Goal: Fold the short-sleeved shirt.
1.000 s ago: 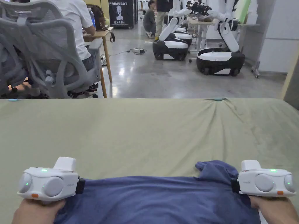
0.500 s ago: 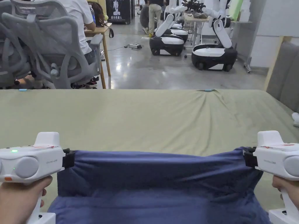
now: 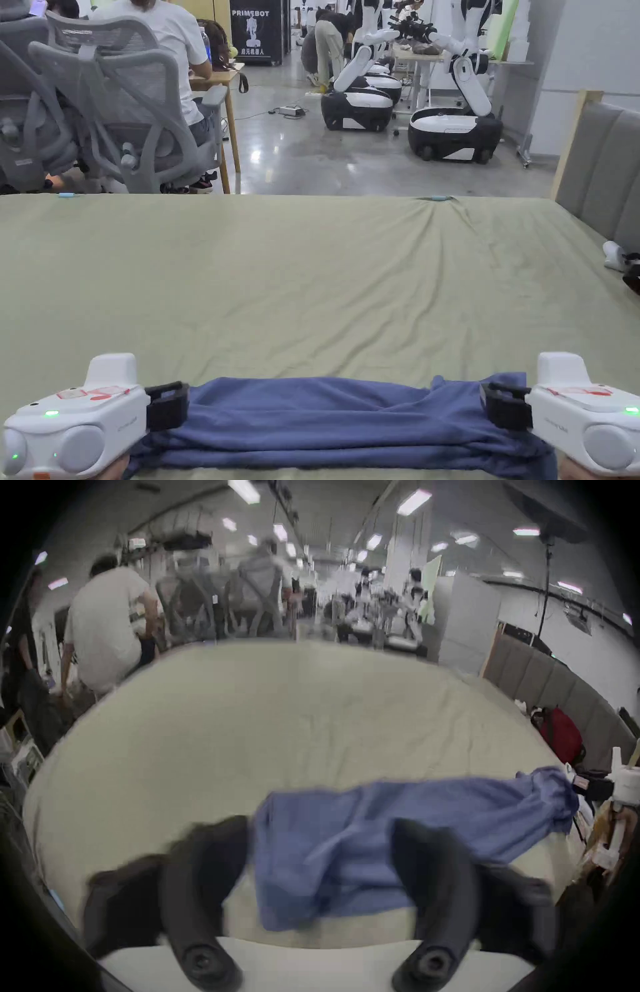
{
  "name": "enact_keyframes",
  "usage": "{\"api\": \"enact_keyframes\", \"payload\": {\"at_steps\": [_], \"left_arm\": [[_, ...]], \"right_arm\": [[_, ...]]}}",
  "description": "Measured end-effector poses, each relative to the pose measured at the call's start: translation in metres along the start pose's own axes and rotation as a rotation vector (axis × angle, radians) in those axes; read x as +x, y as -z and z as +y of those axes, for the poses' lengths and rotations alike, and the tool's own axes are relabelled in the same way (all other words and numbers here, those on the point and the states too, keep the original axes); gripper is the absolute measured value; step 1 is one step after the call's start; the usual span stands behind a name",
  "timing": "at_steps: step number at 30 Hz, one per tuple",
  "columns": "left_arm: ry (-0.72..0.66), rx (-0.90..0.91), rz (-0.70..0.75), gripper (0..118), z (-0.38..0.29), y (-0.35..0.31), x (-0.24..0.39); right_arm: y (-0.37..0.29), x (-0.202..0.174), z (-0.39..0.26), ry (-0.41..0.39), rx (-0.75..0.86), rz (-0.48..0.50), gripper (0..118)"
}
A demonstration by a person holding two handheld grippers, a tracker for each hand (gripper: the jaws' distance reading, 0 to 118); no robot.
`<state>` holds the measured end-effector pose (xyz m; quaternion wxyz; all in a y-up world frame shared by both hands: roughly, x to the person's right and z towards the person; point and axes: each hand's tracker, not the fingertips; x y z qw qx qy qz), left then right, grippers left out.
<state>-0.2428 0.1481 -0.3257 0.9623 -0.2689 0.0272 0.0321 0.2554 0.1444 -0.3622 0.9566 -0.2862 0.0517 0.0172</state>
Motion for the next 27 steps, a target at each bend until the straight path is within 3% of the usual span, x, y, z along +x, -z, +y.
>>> {"api": "enact_keyframes", "payload": {"at_steps": [5, 8, 9, 10, 11, 12, 14, 18, 25, 26, 27], "left_arm": [[0.069, 0.288, -0.008, 96, 0.031, -0.03, 0.062], [0.073, 0.366, -0.021, 73, 0.024, -0.04, 0.087], [0.115, 0.378, -0.02, 73, 0.022, -0.042, 0.094], [0.174, 0.379, 0.001, 42, 0.019, -0.041, 0.102], [0.209, 0.371, 0.036, 0, 0.017, -0.039, 0.106], [0.223, 0.367, 0.05, 0, 0.014, -0.039, 0.11], [0.177, 0.317, -0.052, 0, 0.017, -0.038, 0.106], [0.158, 0.305, -0.011, 0, 0.012, -0.032, 0.088], [-0.267, 0.104, -0.091, 0, -0.014, -0.006, -0.011], [-0.318, 0.085, -0.082, 9, -0.019, 0.0, -0.026], [-0.379, 0.066, -0.079, 35, -0.025, 0.006, -0.042]], "right_arm": [[-0.042, -0.068, 0.036, 0.003, 0.277, 0.002, 103], [-0.047, -0.099, 0.034, 0.011, 0.368, -0.061, 82], [-0.046, -0.106, 0.031, 0.004, 0.367, -0.068, 82], [-0.041, -0.113, 0.029, -0.014, 0.359, -0.064, 57], [-0.037, -0.118, 0.027, -0.034, 0.344, -0.077, 13], [-0.036, -0.123, 0.024, -0.059, 0.333, -0.093, 0], [-0.033, -0.123, 0.019, -0.057, 0.316, -0.051, 0], [-0.036, -0.126, 0.012, -0.05, 0.317, -0.056, 0], [-0.031, -0.145, 0.007, -0.062, 0.298, -0.036, 0], [-0.031, -0.15, 0.006, -0.061, 0.296, -0.033, 0], [-0.029, -0.154, 0.005, -0.063, 0.291, -0.028, 0]]}}
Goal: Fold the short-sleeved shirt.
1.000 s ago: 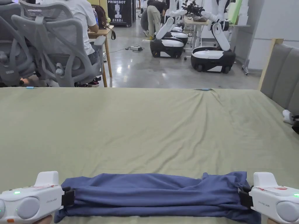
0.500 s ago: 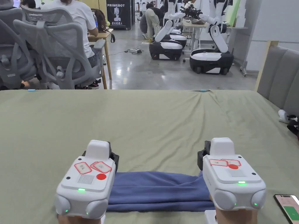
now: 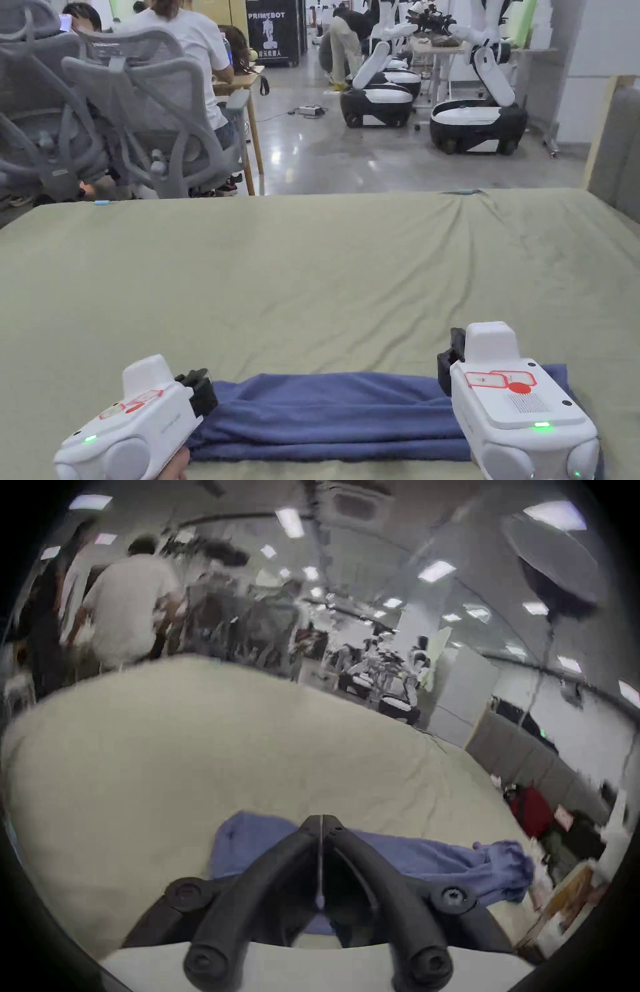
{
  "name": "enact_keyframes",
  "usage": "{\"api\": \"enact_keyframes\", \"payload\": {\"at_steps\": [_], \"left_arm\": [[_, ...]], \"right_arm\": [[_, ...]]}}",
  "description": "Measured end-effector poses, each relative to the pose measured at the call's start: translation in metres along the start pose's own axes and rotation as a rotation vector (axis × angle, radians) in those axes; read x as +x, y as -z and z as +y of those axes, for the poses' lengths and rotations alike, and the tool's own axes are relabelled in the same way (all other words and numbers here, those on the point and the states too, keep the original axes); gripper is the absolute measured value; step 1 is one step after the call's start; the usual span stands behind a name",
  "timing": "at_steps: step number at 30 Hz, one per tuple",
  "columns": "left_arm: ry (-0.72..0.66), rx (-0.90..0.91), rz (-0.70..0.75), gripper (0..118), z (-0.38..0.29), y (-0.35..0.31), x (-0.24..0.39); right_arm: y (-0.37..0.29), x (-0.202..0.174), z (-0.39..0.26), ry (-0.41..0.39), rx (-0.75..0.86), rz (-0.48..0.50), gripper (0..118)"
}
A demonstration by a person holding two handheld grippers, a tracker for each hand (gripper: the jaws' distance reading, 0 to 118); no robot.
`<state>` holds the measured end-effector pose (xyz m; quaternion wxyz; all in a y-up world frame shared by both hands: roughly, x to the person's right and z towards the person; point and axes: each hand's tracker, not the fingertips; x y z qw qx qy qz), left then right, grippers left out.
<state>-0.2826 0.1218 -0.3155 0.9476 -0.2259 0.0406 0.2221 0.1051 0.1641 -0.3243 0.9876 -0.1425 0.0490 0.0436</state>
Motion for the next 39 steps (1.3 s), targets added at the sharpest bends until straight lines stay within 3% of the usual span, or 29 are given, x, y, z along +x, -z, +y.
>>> {"api": "enact_keyframes", "payload": {"at_steps": [2, 5, 7, 9, 12, 13, 15, 16, 18, 21, 27, 34, 37, 39], "left_arm": [[-0.13, -0.073, -0.015, 114, 0.0, 0.012, -0.032], [-0.271, -0.08, -0.071, 118, -0.004, 0.029, -0.068], [-0.435, -0.179, -0.124, 118, -0.012, 0.05, -0.087], [-0.636, -0.29, -0.271, 118, -0.029, 0.071, -0.1], [-0.67, -0.193, -0.409, 112, -0.04, 0.075, -0.088], [-0.681, -0.209, -0.386, 98, -0.044, 0.08, -0.083], [-0.719, -0.224, -0.281, 14, -0.056, 0.092, -0.077], [-0.728, -0.217, -0.209, 14, -0.06, 0.093, -0.077], [-0.766, -0.147, -0.282, 13, -0.062, 0.088, -0.078], [-0.562, -0.117, -0.128, 11, -0.041, 0.069, -0.075], [-0.196, -0.087, 0.004, 11, -0.01, 0.044, -0.072], [0.47, 0.003, -0.02, 10, -0.016, 0.03, 0.081], [0.65, -0.056, -0.134, 10, -0.05, 0.04, 0.147], [0.788, -0.09, -0.131, 10, -0.081, 0.053, 0.178]], "right_arm": [[0.003, -0.006, -0.003, -0.008, -0.008, 0.01, 0], [0.006, -0.01, -0.005, 0.016, -0.028, 0.033, 0], [0.007, -0.009, -0.007, 0.03, -0.037, 0.032, 0], [0.009, -0.008, -0.008, 0.018, -0.046, 0.022, 0], [0.008, -0.005, -0.009, 0.019, -0.05, 0.017, 0], [0.009, -0.003, -0.009, 0.026, -0.052, 0.018, 0], [0.009, -0.002, -0.009, 0.034, -0.058, 0.022, 0], [0.01, -0.002, -0.009, 0.034, -0.063, 0.022, 0], [0.011, -0.001, -0.009, 0.03, -0.069, 0.025, 0], [0.011, 0.0, -0.008, 0.028, -0.073, 0.024, 0], [0.01, 0.007, -0.012, 0.055, -0.075, 0.032, 0], [0.003, 0.025, -0.019, 0.084, -0.078, 0.028, 0], [-0.003, 0.041, -0.022, 0.098, -0.079, 0.024, 0], [-0.008, 0.051, -0.025, 0.108, -0.081, 0.023, 0]]}}
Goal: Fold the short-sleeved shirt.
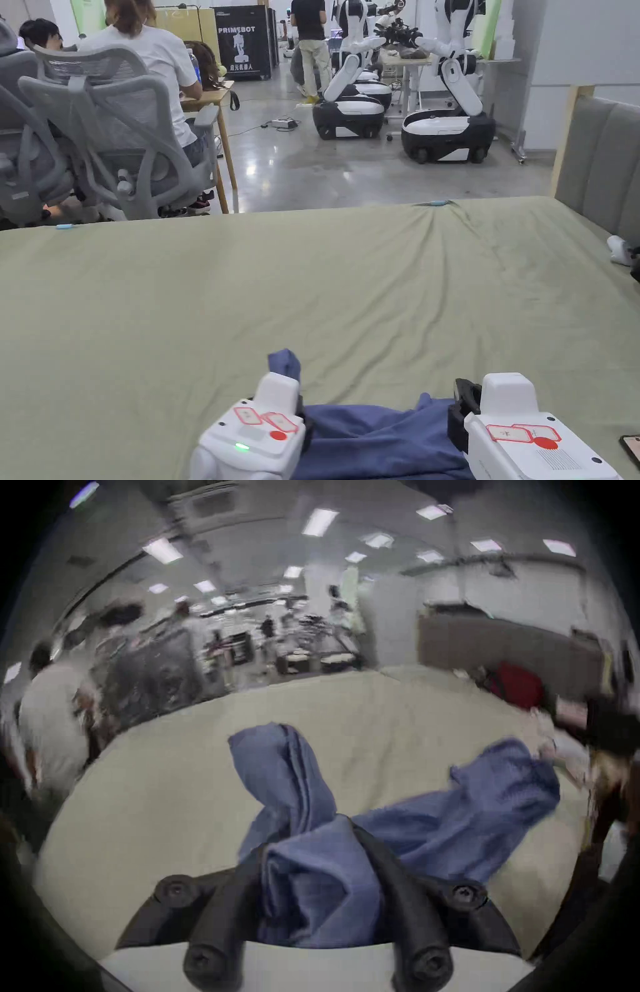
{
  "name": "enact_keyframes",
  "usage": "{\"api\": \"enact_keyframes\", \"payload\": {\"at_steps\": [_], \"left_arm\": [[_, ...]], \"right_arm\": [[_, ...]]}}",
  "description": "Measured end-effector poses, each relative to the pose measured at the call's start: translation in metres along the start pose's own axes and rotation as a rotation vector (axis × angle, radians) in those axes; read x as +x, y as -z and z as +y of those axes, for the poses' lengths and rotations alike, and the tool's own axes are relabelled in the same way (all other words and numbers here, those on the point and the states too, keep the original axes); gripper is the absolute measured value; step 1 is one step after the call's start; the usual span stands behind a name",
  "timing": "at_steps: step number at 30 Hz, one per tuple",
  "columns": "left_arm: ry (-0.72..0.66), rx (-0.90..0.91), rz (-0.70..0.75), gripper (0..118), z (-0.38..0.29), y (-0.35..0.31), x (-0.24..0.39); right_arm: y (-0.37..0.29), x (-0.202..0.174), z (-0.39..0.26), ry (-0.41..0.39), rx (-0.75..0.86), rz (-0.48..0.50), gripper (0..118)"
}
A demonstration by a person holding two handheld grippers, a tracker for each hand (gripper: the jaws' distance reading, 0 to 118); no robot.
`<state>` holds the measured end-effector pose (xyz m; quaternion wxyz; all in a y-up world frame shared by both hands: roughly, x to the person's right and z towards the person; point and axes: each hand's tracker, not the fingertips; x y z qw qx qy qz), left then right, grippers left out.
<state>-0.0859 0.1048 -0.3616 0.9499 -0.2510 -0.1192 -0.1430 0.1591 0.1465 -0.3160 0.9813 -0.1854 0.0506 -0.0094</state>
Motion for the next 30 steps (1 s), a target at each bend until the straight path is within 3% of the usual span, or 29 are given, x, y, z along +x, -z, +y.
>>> {"api": "enact_keyframes", "payload": {"at_steps": [2, 4, 6, 7, 8, 9, 10, 12, 13, 15, 16, 17, 19, 23, 30], "left_arm": [[0.071, -0.064, 0.015, 10, -0.006, 0.018, 0.032], [-0.006, -0.102, 0.036, 10, -0.011, 0.031, 0.04], [-0.065, -0.102, 0.03, 23, -0.011, 0.035, 0.038], [-0.106, -0.084, 0.002, 45, -0.009, 0.034, 0.03], [-0.152, -0.055, -0.021, 84, -0.005, 0.028, 0.023], [-0.205, -0.037, -0.045, 105, -0.001, 0.023, 0.016], [-0.289, -0.004, -0.086, 109, 0.005, 0.011, 0.003], [-0.491, 0.047, -0.201, 96, 0.01, -0.006, -0.025], [-0.567, 0.042, -0.19, 92, 0.009, -0.011, -0.036], [-0.652, 0.042, -0.132, 71, 0.002, -0.019, -0.053], [-0.688, 0.03, -0.112, 44, -0.003, -0.016, -0.061], [-0.703, -0.008, -0.102, 0, -0.008, -0.009, -0.067], [-0.672, -0.09, -0.069, 0, -0.018, 0.007, -0.062], [-0.764, -0.145, -0.303, 0, -0.034, 0.037, -0.033], [-0.664, -0.151, -0.389, 0, -0.02, 0.059, 0.031]], "right_arm": [[-0.002, 0.008, -0.004, -0.008, -0.005, -0.005, 0], [-0.002, 0.016, -0.009, -0.015, -0.015, 0.001, 0], [0.0, 0.022, -0.013, -0.02, -0.034, 0.011, 0], [0.0, 0.023, -0.014, -0.022, -0.036, 0.009, 0], [0.002, 0.025, -0.014, -0.022, -0.039, 0.014, 0], [0.002, 0.026, -0.014, -0.018, -0.041, 0.024, 0], [0.002, 0.025, -0.013, -0.016, -0.038, 0.029, 0], [0.002, 0.024, -0.01, -0.019, -0.026, 0.036, 0], [0.003, 0.024, -0.01, -0.015, -0.024, 0.046, 0], [0.005, 0.023, -0.01, -0.011, -0.021, 0.048, 0], [0.009, 0.024, -0.011, -0.006, -0.021, 0.049, 0], [0.01, 0.025, -0.012, 0.002, -0.022, 0.056, 0], [0.012, 0.024, -0.013, 0.004, -0.027, 0.059, 0], [0.013, 0.026, -0.018, 0.0, -0.032, 0.059, 0], [0.014, 0.035, -0.025, -0.007, -0.063, 0.024, 0]]}}
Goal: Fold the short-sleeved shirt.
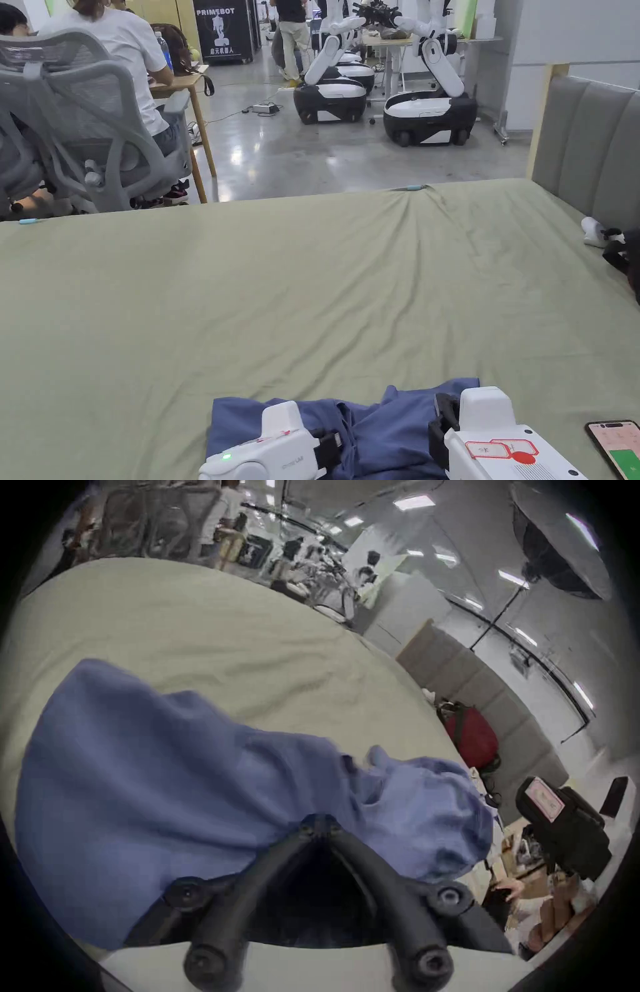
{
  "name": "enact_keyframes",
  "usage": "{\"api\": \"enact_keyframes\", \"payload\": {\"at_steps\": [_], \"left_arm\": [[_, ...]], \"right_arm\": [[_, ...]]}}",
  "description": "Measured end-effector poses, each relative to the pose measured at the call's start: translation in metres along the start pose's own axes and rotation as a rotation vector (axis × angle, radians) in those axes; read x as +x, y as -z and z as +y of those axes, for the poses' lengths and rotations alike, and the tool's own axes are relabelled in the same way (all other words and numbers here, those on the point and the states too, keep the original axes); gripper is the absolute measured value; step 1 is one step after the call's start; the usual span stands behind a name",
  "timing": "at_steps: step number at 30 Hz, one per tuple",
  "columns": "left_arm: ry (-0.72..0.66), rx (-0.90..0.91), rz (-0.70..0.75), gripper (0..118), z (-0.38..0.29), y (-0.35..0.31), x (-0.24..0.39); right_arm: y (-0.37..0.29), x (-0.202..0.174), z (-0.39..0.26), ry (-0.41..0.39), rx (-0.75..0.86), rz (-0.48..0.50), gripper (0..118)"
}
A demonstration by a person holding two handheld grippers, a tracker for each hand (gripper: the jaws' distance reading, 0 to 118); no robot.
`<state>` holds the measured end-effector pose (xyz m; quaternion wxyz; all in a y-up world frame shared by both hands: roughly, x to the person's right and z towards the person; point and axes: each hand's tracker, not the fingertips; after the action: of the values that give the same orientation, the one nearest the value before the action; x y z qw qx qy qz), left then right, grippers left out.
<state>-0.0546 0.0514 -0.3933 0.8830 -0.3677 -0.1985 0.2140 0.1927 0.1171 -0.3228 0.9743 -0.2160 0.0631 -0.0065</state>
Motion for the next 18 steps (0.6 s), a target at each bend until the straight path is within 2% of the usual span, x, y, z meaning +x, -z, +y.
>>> {"api": "enact_keyframes", "payload": {"at_steps": [1, 3, 6, 8, 11, 13, 16, 17, 18], "left_arm": [[0.012, -0.015, -0.019, 0, 0.002, 0.001, 0.004], [0.043, 0.001, 0.035, 0, 0.002, -0.004, 0.004], [-0.023, 0.099, 0.064, 0, 0.009, -0.036, -0.01], [-0.016, 0.171, 0.054, 0, 0.013, -0.068, -0.02], [-0.045, 0.174, 0.112, 0, 0.014, -0.101, -0.046], [-0.11, 0.208, 0.109, 0, 0.012, -0.114, -0.063], [-0.121, 0.206, 0.089, 0, 0.007, -0.121, -0.078], [-0.137, 0.218, 0.084, 20, 0.005, -0.123, -0.086], [-0.198, 0.235, 0.094, 54, 0.003, -0.125, -0.096]], "right_arm": [[0.0, 0.0, 0.0, -0.001, 0.0, -0.003, 0], [-0.001, -0.002, 0.003, 0.002, -0.003, -0.005, 0], [-0.004, -0.013, 0.008, -0.007, 0.013, 0.006, 0], [-0.006, -0.021, 0.011, -0.025, 0.021, 0.024, 0], [0.0, -0.031, 0.005, -0.039, 0.0, 0.036, 0], [-0.001, -0.036, 0.002, -0.037, -0.009, 0.035, 0], [-0.003, -0.043, 0.003, -0.039, -0.006, 0.046, 0], [-0.004, -0.046, 0.005, -0.049, -0.003, 0.044, 0], [-0.005, -0.047, 0.006, -0.052, 0.0, 0.043, 0]]}}
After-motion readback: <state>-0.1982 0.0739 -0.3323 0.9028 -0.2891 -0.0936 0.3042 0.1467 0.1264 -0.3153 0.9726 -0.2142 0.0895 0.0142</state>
